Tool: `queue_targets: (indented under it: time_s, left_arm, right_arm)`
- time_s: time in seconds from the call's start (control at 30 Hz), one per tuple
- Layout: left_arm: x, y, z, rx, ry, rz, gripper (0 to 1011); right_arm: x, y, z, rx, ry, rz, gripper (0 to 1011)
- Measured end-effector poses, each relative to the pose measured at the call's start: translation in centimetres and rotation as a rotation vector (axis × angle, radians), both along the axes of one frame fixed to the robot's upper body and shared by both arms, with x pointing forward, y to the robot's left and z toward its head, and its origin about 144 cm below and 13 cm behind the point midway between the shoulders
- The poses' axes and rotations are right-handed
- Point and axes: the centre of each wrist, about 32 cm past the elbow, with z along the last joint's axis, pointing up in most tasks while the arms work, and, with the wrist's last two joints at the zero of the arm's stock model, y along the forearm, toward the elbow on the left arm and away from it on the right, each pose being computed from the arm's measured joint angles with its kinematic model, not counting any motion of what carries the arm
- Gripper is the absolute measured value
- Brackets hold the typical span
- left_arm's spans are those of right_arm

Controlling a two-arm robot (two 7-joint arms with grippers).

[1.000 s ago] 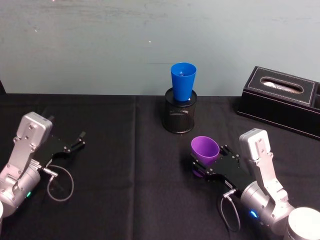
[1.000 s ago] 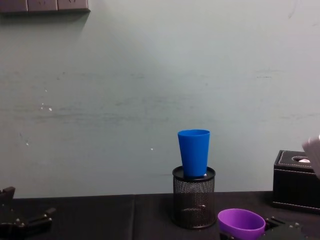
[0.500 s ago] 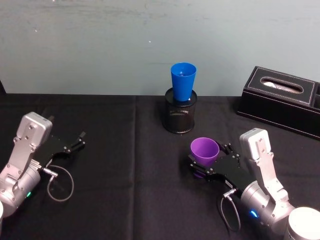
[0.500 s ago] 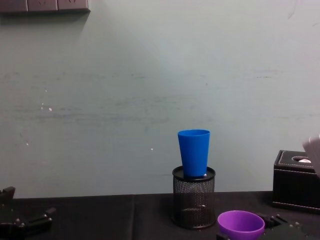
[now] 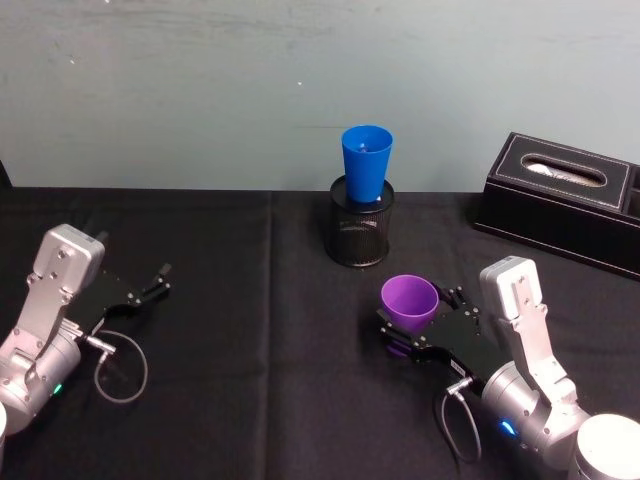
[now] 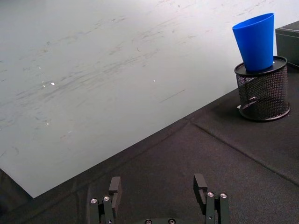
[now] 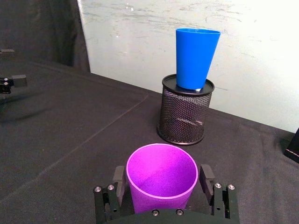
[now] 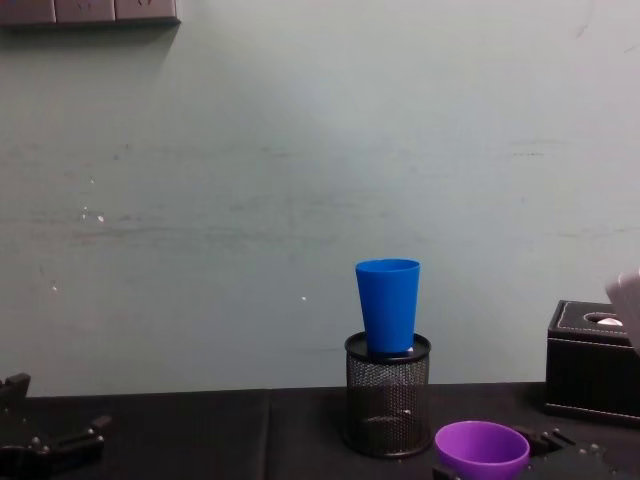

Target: Pick up one cup with a gripper and tap it against the other cup.

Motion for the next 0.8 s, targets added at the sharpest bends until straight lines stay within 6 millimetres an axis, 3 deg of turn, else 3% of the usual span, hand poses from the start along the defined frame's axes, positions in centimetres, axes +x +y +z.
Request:
queue_targets:
  time_s: [0.8]
  left_arm:
    - [0.0, 0.0, 0.0, 0.0, 0.0, 0.0, 1011]
  right_arm:
    - [0.04, 0.0, 0.66, 0.012, -0.052, 0.033, 1002]
